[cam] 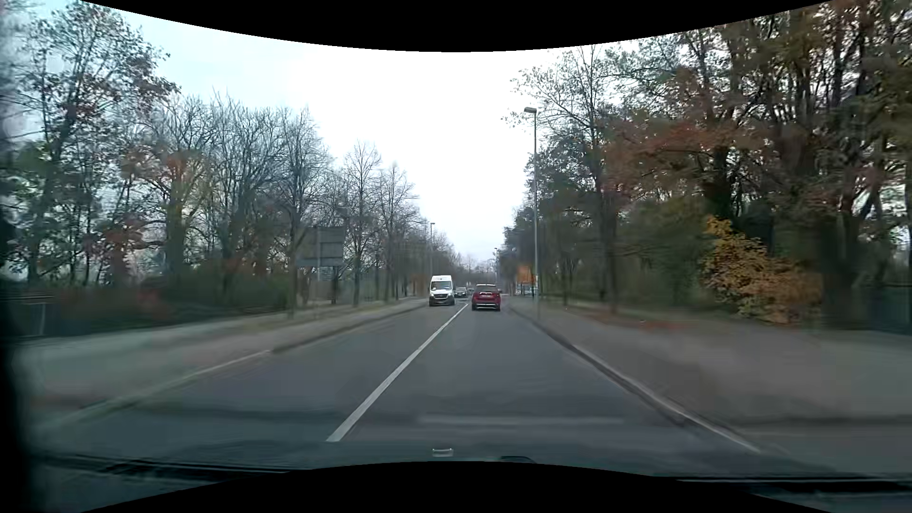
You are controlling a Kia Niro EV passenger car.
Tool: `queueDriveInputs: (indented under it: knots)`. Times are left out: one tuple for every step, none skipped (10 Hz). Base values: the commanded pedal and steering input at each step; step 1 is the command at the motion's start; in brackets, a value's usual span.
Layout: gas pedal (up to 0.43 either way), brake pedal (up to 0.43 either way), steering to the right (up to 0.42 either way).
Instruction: Follow the waypoints while adhering to traffic rules and regulations
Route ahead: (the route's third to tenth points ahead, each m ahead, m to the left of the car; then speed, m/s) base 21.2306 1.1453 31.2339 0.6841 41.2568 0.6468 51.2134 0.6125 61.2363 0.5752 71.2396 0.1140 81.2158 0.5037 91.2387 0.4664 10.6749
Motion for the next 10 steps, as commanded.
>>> queueDriveInputs:
  knots:
    - [0.138,0.0,0.009]
    - [0.138,0.0,0.008]
    - [0.138,0.0,0.007]
    - [0.138,0.0,0.004]
    - [0.138,0.0,0.001]
    - [0.138,0.0,0.0]
    - [0.138,0.0,0.0]
    - [0.138,0.0,0.0]
    - [0.138,0.0,0.0]
    - [0.138,0.0,-0.002]
